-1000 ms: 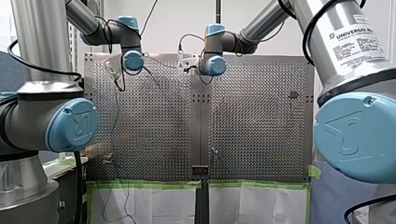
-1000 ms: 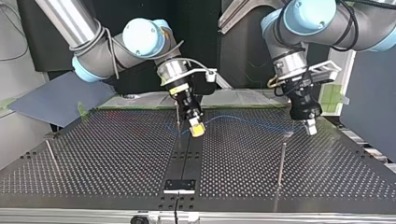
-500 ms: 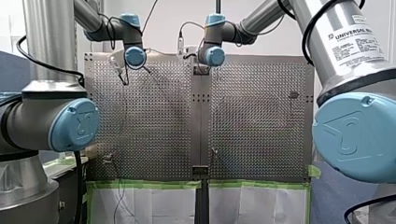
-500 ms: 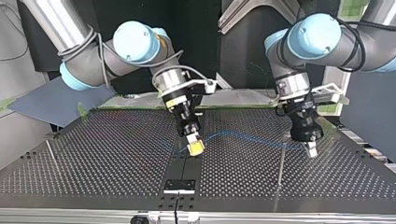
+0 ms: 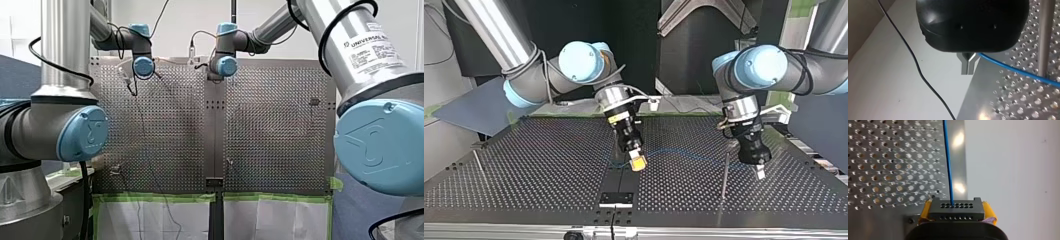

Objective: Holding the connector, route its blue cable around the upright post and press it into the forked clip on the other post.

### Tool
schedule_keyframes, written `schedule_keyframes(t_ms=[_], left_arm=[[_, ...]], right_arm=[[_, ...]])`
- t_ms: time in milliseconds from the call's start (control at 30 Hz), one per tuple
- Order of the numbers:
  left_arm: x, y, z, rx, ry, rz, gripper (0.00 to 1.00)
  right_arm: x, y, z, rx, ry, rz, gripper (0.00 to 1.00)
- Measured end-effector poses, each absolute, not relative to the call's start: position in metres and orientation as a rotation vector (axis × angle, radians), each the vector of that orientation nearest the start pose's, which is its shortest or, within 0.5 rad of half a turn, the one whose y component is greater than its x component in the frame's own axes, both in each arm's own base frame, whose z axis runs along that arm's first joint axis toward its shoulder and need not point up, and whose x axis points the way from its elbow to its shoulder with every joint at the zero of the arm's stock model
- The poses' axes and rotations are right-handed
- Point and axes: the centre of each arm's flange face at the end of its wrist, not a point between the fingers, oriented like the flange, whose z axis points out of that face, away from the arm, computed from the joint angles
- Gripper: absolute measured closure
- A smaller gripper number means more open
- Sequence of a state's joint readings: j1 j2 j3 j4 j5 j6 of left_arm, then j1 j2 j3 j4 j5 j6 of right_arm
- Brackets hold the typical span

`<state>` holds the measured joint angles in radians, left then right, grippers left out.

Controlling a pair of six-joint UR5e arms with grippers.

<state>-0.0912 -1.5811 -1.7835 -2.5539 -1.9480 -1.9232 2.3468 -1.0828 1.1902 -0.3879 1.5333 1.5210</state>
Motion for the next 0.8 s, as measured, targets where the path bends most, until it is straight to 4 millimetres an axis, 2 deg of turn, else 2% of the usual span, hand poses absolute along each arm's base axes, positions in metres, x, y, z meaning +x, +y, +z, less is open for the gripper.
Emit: schedule_keyframes(t_ms=[200,567,800], left_arm=[[0.515,-0.125,0.425,-0.479,1.161,-0.156,1.00],[0.533,-0.083,0.425,-0.477,1.129,-0.184,1.00],[0.546,-0.084,0.413,-0.437,1.153,-0.212,0.98]], right_arm=[[0.610,-0.420,0.415,1.507,-0.542,1.924,1.00],[0.613,-0.436,0.410,1.473,-0.562,1.916,1.00],[0.614,-0.448,0.392,1.463,-0.596,1.888,1.00]])
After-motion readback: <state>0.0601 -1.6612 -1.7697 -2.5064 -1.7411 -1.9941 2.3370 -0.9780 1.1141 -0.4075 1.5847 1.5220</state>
